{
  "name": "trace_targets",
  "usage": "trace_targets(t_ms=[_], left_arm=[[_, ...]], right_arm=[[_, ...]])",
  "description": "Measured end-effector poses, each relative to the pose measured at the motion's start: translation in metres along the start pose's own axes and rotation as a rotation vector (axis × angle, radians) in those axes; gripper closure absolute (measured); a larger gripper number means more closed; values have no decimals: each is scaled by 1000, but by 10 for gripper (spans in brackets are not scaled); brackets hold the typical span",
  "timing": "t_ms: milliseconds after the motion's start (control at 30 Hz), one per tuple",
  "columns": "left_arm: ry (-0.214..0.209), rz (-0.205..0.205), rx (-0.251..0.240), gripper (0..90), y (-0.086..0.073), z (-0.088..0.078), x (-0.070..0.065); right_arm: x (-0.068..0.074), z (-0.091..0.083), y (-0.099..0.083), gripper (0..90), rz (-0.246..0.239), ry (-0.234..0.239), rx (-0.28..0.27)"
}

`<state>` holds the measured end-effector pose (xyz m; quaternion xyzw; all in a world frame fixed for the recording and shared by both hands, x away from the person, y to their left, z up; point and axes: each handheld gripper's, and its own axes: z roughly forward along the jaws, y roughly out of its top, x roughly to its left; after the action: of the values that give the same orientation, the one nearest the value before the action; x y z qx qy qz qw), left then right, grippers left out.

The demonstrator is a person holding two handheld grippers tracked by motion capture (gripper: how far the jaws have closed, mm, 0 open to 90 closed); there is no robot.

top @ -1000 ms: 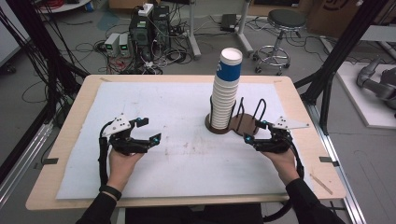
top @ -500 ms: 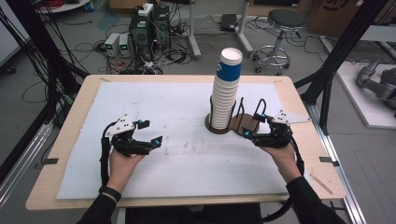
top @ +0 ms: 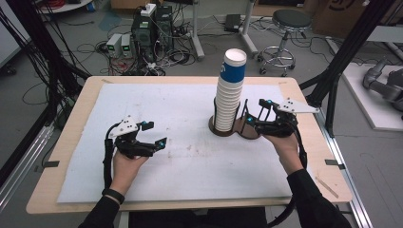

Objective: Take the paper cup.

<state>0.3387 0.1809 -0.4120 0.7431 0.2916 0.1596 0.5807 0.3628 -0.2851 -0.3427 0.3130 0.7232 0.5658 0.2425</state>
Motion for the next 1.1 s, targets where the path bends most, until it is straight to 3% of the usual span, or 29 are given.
trace_targets(t_ms=[200, 300, 533, 1100], left_arm=[[-8, -5, 7, 138, -1, 1, 1], [-16, -5, 13, 138, -1, 2, 1], [-25, -5, 25, 138, -2, 2, 1], [-45, -10, 41, 138, -6, 2, 0]], right_arm=[[-1, 18, 14, 169, -9, 17, -8], [-3, 29, 21, 151, 4, -2, 6], [-6, 52, 35, 150, 7, 9, 37], [-11, 77, 39, 150, 21, 87, 68]])
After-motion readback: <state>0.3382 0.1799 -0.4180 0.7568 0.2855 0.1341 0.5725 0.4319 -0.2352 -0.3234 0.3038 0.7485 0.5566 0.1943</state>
